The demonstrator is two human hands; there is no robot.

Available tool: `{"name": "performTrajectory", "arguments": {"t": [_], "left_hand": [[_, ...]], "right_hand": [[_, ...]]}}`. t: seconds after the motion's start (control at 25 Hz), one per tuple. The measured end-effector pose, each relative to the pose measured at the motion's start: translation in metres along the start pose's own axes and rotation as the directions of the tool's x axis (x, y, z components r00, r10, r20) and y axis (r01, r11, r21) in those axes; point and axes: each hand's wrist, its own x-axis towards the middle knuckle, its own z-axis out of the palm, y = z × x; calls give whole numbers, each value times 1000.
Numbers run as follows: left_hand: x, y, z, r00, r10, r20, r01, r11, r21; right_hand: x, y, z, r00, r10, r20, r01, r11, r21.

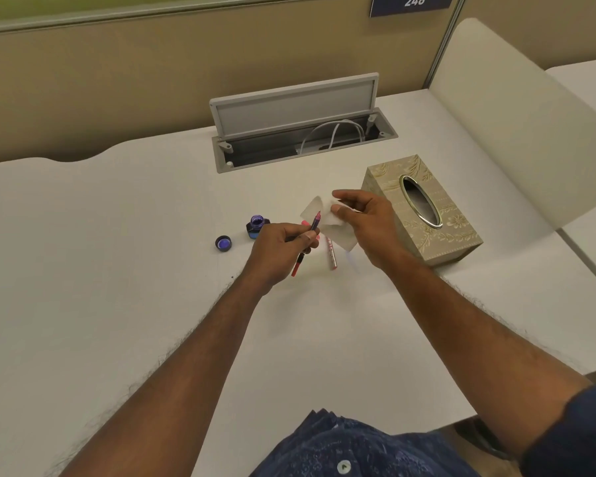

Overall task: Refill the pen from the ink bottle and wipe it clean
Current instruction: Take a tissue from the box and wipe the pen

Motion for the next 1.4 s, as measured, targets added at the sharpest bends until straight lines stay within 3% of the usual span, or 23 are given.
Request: {"name": "performTrajectory", "arguments": {"t": [0.2,0.36,0.8,0.92,1.08,1.4], "left_hand": [[1,-3,0,999,25,-22,-26,997,-73],[5,-5,2,997,8,-73,-15,996,-90],[8,-7,7,994,-8,-107,3,999,-43],[7,-7,9,996,-5,-94,2,999,-32],[5,-7,8,997,3,-77,-6,999,-33],[4,-8,7,998,-7,-69,3,999,-54]], "right_hand": [[4,1,-8,978,-207,-4,200,949,-244],[1,1,-5,865,-495,77,475,761,-442],[0,2,2,671,-681,293,695,440,-568],[2,6,1,694,-676,247,665,470,-580],[0,11,2,762,-632,141,599,604,-527],[0,13,-1,817,-576,-3,499,711,-496]]}}
